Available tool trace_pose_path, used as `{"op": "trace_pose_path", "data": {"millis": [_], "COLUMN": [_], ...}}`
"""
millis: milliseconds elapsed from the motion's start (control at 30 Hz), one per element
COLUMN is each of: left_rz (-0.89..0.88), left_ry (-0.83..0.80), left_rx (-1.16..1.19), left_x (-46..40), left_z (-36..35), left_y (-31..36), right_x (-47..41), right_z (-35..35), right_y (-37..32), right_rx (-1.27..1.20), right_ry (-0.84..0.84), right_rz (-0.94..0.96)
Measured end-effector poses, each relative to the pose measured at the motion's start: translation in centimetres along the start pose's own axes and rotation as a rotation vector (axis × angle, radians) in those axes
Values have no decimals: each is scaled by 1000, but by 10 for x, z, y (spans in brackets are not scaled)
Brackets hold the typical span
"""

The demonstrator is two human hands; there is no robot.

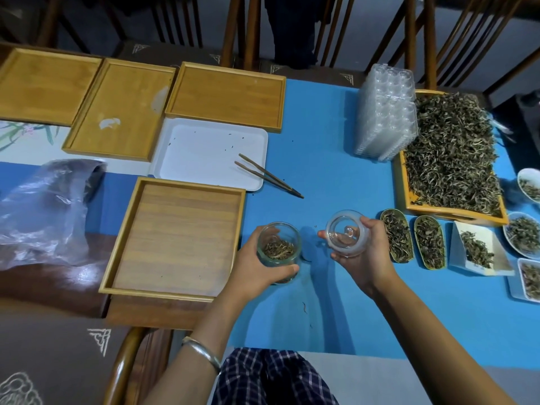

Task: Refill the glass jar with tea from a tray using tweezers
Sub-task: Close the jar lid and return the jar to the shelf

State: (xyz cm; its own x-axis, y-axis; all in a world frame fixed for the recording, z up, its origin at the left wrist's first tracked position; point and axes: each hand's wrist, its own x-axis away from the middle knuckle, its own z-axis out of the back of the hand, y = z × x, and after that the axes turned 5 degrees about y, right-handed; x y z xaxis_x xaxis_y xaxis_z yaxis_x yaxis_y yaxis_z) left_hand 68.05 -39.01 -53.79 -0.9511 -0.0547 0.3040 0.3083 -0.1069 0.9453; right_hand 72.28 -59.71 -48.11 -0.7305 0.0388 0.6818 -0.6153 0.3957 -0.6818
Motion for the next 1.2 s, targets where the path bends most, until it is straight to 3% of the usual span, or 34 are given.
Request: {"op": "trace_pose_path", "data": {"millis": [500,1200], "left_rz": [147,13], "left_ry": [68,52], "left_rx": [27,-46], "left_x": [-2,4], "left_z": [-5,-1], "left_y": [-1,1], "right_x": [-3,-7], "right_z": [3,1], "right_y": [0,2], "right_rx": [69,83], "right_ry": [10,-5], "right_rz": [4,27]}}
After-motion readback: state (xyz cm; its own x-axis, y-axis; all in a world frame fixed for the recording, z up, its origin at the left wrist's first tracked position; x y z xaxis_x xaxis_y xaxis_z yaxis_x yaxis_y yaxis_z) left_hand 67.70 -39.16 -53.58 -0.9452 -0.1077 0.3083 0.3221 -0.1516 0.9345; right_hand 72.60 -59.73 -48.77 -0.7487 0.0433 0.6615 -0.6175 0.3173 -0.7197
